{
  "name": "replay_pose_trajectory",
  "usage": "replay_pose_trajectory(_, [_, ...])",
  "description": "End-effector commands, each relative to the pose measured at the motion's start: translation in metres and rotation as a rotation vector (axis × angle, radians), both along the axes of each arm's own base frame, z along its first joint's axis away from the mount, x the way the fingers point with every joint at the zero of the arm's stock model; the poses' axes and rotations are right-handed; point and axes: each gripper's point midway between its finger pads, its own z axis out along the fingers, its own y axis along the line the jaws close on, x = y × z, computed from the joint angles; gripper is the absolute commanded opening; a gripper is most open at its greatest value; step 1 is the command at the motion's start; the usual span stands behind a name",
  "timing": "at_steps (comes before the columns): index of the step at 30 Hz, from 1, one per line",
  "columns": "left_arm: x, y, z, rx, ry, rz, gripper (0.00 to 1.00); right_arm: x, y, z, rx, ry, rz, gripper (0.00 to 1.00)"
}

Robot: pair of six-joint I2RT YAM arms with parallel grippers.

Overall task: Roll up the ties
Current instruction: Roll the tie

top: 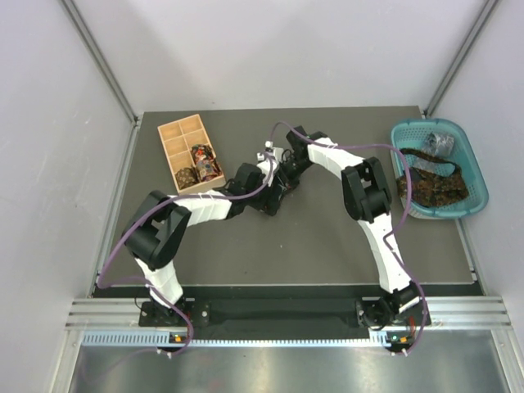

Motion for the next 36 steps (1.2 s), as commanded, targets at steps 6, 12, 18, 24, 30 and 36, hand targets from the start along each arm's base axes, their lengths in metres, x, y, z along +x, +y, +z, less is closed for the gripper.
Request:
replay_pose_trajectory(6, [-0.004, -0.023, 0.002, 0.025, -0.02, -0.113, 0.99, 0.005, -0.02, -0.057, -0.132, -0.041, -0.001, 0.09])
replay_pose_trajectory(12, [0.001, 0.002, -0.021, 0.17, 0.04, -0.011, 0.94, 0.002, -0.02, -0.056, -0.123, -0.04, -0.002, 0.09])
replay_pose_trajectory(18, [-0.008, 0.02, -0.041, 0.251, 0.123, 0.052, 0.72, 0.001, -0.019, -0.052, -0.112, -0.051, -0.007, 0.13])
replay_pose_trajectory(24, [-0.022, 0.026, -0.045, 0.252, 0.156, 0.049, 0.49, 0.003, -0.019, -0.048, -0.102, -0.076, -0.025, 0.29])
replay_pose_trajectory(30, [-0.025, 0.033, -0.057, 0.296, 0.194, 0.071, 0.43, 0.006, -0.021, -0.048, -0.118, -0.099, -0.047, 0.37])
replay_pose_trajectory(36, [-0.021, 0.043, -0.054, 0.313, 0.185, 0.153, 0.66, 0.006, -0.019, -0.044, -0.107, -0.108, -0.059, 0.3])
